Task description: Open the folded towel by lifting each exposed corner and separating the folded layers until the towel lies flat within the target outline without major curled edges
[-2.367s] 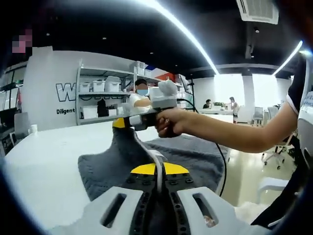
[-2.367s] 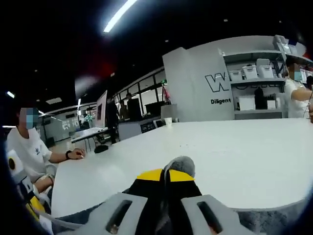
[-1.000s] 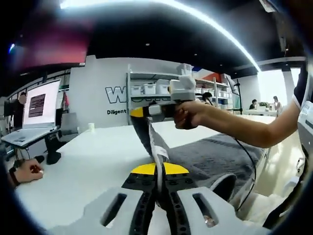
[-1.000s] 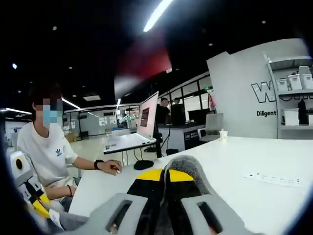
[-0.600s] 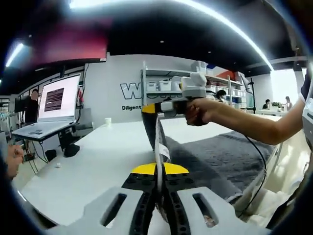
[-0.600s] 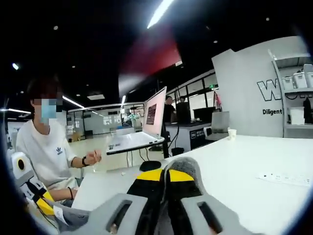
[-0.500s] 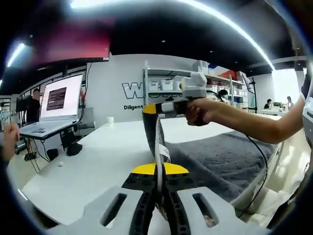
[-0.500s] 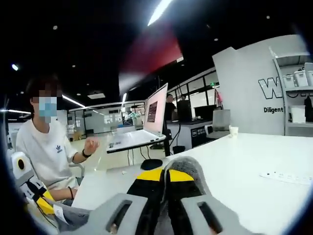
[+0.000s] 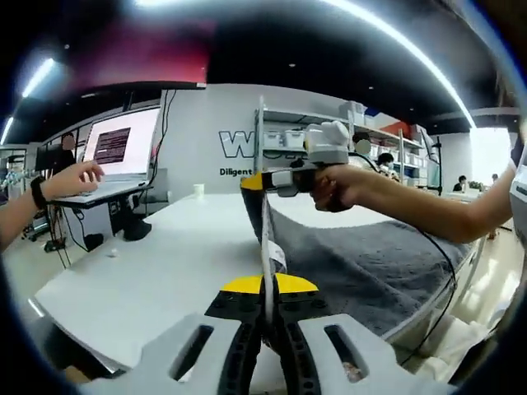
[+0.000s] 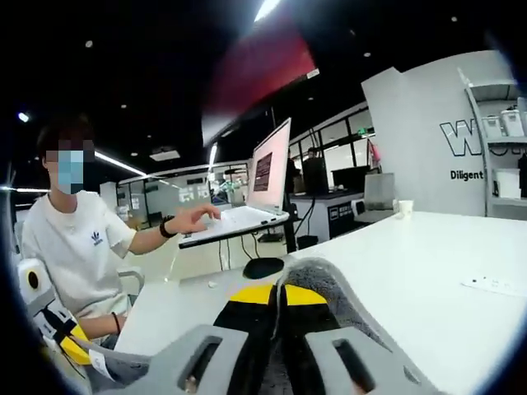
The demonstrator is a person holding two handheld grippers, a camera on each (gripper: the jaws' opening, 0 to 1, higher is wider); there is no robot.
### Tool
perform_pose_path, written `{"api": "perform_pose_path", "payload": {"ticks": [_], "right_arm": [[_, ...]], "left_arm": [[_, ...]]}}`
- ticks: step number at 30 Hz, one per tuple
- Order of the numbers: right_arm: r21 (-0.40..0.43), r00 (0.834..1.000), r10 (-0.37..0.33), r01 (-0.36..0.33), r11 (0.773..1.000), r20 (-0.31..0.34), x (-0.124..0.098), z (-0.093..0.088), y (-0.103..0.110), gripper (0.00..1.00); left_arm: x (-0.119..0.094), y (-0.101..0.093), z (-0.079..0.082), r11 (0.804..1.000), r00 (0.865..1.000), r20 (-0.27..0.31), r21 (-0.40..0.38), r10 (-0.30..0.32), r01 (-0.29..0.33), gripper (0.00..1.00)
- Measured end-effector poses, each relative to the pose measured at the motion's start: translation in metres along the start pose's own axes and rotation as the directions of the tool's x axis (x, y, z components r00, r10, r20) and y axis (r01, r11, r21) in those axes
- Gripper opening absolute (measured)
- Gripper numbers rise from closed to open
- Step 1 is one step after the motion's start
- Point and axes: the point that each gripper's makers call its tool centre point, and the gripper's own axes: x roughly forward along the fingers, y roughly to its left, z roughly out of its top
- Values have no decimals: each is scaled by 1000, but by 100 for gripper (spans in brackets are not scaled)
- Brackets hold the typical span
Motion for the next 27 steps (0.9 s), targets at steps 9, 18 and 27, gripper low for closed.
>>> {"api": "perform_pose_path", "payload": {"ticks": [9,18,27], "right_arm": [[7,999,11,-10,1000,-33,18,-17,4,0],[18,998,14,-13,1000,-54,34,-28,4,0],[42,997,17,-14,999,-71,42,-40,1,2]], "left_arm": [[-6,19,-15,998,999,-13,-49,33,-33,1],[-8,29,-21,997,999,-12,-67,39,-40,1],[-8,35,-29,994,999,-5,-107,33,-33,2]]}}
